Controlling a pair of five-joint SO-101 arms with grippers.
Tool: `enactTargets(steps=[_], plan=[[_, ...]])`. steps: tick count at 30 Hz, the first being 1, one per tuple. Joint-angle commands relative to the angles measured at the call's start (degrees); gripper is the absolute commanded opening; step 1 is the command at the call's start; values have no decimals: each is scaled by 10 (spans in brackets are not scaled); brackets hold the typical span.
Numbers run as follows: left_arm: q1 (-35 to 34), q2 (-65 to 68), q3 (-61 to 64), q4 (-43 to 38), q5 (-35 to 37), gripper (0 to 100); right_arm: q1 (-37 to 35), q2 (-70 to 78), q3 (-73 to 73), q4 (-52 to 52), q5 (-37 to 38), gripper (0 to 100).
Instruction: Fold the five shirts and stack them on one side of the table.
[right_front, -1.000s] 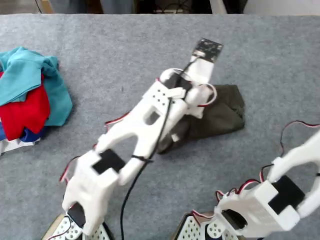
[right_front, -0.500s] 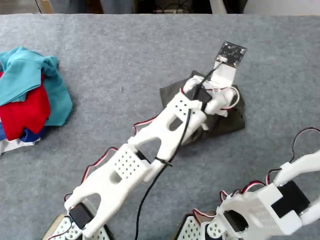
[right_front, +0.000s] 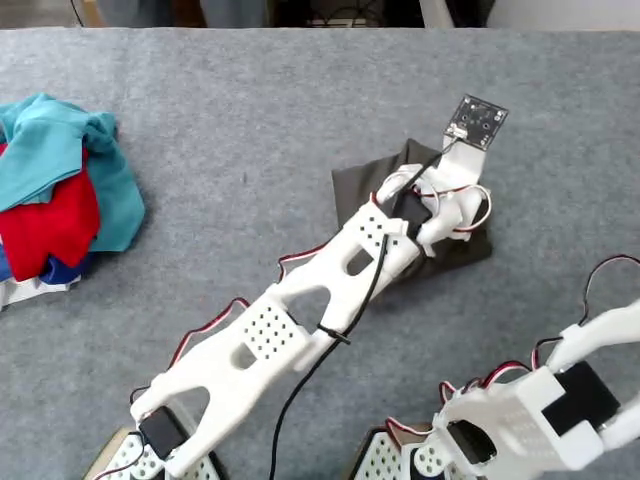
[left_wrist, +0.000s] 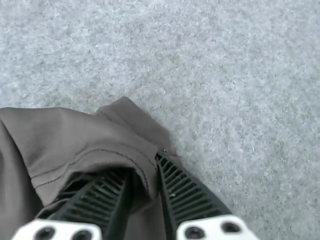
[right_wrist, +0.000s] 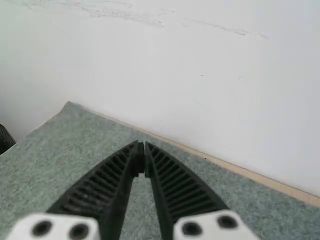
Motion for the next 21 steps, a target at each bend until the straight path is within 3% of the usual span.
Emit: enactTargets(steps=[1, 7, 11, 16, 21], plan=[[-3, -19, -37, 52, 14, 208, -9, -28, -26, -10, -5, 15], [-58, -23, -91, 97, 58, 228, -67, -28, -30, 37, -4, 15], [-125, -98, -87, 130, 55, 152, -112, -29, -30, 94, 19, 15], [-207, -182, -87, 210, 49, 59, -199, -78, -29, 248, 203, 15], [-270, -216, -88, 322, -45, 30, -338, -111, -14, 424, 347, 15]])
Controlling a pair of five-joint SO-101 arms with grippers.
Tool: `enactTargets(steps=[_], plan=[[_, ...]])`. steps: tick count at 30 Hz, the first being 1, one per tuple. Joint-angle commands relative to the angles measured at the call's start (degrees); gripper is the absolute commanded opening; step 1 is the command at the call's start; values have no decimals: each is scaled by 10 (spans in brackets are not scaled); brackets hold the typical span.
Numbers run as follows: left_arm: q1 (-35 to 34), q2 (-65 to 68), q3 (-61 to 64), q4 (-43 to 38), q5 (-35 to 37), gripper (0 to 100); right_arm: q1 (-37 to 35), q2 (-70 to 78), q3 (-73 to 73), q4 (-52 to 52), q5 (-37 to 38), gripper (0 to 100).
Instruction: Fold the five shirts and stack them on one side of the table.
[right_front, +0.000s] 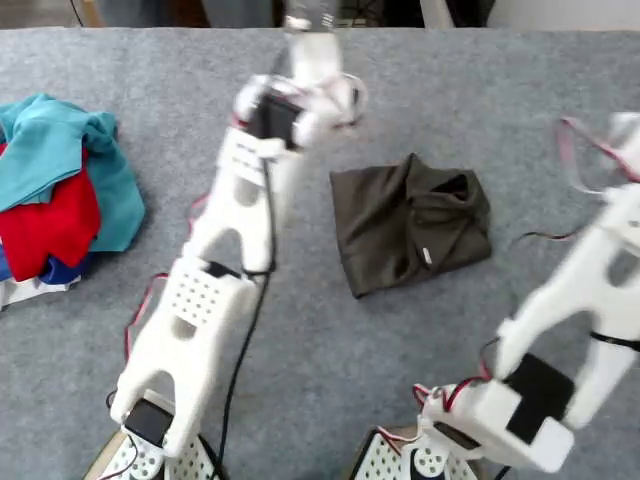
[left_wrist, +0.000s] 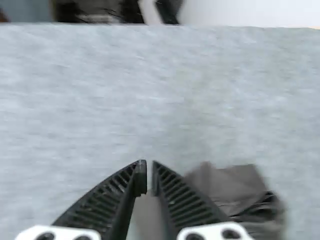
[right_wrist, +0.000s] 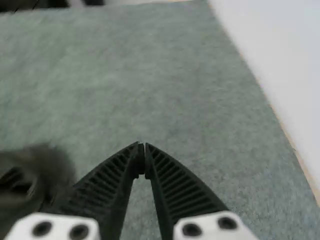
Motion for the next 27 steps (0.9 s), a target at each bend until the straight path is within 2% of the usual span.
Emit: enactTargets(steps=[1, 6, 9, 12, 16, 18, 20, 27], plan=[[-41, -53, -25, 89, -60, 29, -102, -31, -5, 104, 86, 15], [-99, -54, 9, 105, -113, 28, -220, 1, 50, 127, 95, 15], [-109, -69, 64, 108, -137, 27, -279, 43, 58, 126, 95, 15], [-104, -137, 215, 108, -136, 27, -317, 101, 54, 127, 95, 15], [-94, -305, 465, 91, -117, 29, -330, 171, 29, 128, 95, 15], [-95, -381, 589, 48, -116, 29, -330, 203, 9, 128, 95, 15], [-102, -440, 724, -27, -116, 29, -331, 234, -7, 128, 95, 15], [-127, -531, 1141, -379, -114, 29, -315, 346, -90, 127, 95, 15]])
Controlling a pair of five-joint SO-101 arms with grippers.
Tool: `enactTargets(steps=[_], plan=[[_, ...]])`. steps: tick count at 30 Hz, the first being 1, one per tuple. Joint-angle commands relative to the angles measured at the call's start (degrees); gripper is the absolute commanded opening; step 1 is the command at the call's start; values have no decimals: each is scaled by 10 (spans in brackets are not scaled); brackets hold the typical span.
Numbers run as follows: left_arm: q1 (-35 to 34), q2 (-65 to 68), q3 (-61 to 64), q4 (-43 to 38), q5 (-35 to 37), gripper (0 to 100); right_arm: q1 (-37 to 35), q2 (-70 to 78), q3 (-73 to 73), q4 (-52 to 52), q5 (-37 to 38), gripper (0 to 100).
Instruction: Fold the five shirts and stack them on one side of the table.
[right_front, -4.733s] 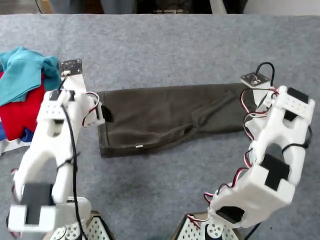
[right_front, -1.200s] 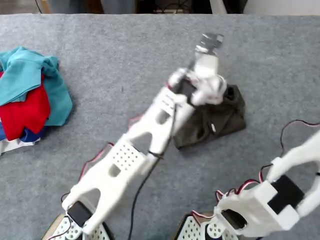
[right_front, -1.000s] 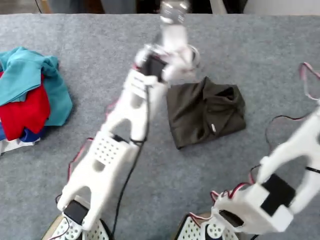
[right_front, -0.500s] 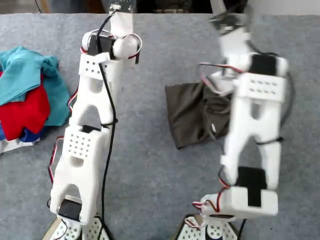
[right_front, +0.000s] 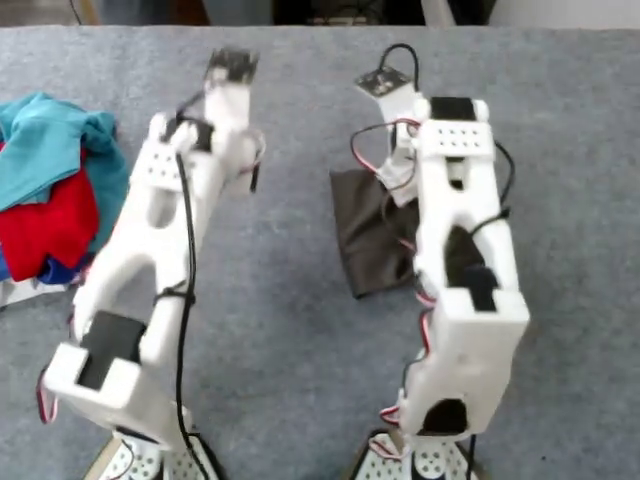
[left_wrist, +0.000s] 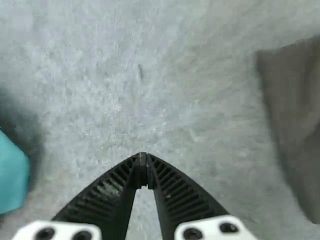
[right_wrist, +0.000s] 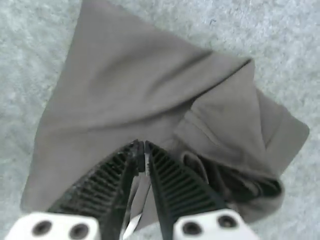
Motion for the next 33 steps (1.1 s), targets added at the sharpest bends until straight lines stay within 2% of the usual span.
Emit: enactTargets(steps=[1, 4, 7, 12, 21, 24, 28, 33], plan=[[-7, -43, 212, -207, 9, 29, 17, 37, -79, 0, 6, 15], [-4, -46, 311, -324, 9, 29, 38, 86, -143, 1, 6, 15], [-7, -48, 365, -393, 9, 29, 63, 137, -210, 0, 6, 15], [-9, -48, 367, -404, 9, 29, 105, 225, -338, -10, 6, 15], [-9, -48, 370, -404, 5, 29, 165, 361, -635, -97, 8, 15], [-9, -48, 370, -404, 5, 29, 167, 376, -727, -32, 7, 15], [-9, -48, 369, -404, 5, 29, 118, 358, -771, 159, 9, 15], [-9, -48, 369, -404, 5, 29, 70, 306, -736, 177, 6, 14]])
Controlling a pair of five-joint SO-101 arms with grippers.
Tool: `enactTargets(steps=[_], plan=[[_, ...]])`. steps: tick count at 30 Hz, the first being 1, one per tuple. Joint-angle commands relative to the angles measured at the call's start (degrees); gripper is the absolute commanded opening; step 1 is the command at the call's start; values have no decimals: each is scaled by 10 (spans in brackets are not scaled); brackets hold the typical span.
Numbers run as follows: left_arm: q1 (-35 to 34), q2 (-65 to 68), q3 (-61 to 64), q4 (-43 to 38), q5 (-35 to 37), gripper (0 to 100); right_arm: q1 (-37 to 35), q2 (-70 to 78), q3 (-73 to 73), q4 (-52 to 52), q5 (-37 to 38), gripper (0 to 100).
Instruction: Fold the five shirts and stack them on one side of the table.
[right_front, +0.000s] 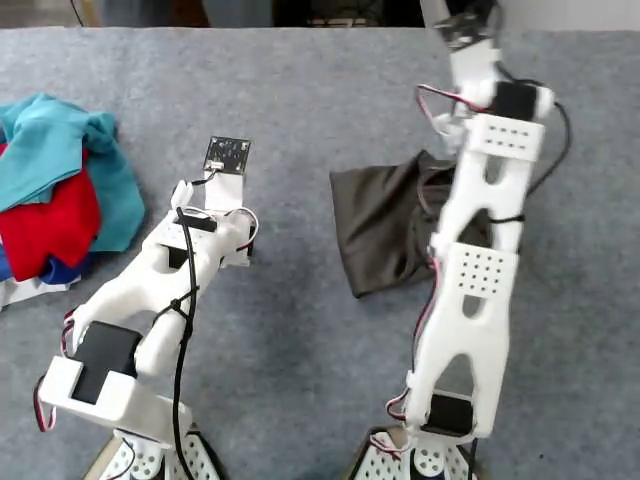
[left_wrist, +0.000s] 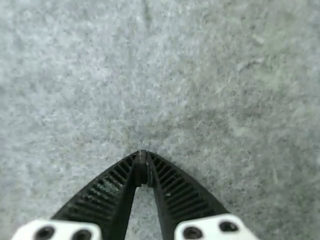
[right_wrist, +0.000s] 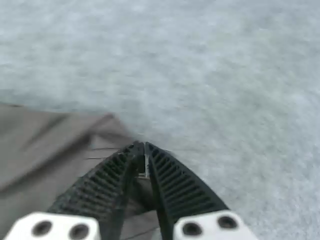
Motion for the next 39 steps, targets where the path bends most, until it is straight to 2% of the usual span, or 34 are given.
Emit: enactTargets(steps=[1, 11, 16, 25, 30, 33, 39], plan=[[-7, -25, -1, -7, 1, 29, -39, -78, 13, 14, 3, 14], [-13, -25, 0, -7, 1, 29, -102, -225, 395, 7, 6, 15], [-13, -25, -1, -7, 1, 29, -96, -229, 486, -40, 6, 15], [-13, -25, 0, -7, 1, 29, 0, -211, 504, -37, 9, 15], [-13, -25, 0, -7, 1, 29, 51, -224, 512, 13, 54, 15], [-13, -25, 0, -7, 1, 29, 103, -263, 556, 12, 61, 15], [-13, -25, 0, -7, 1, 29, 238, -368, 698, 9, 145, 15]])
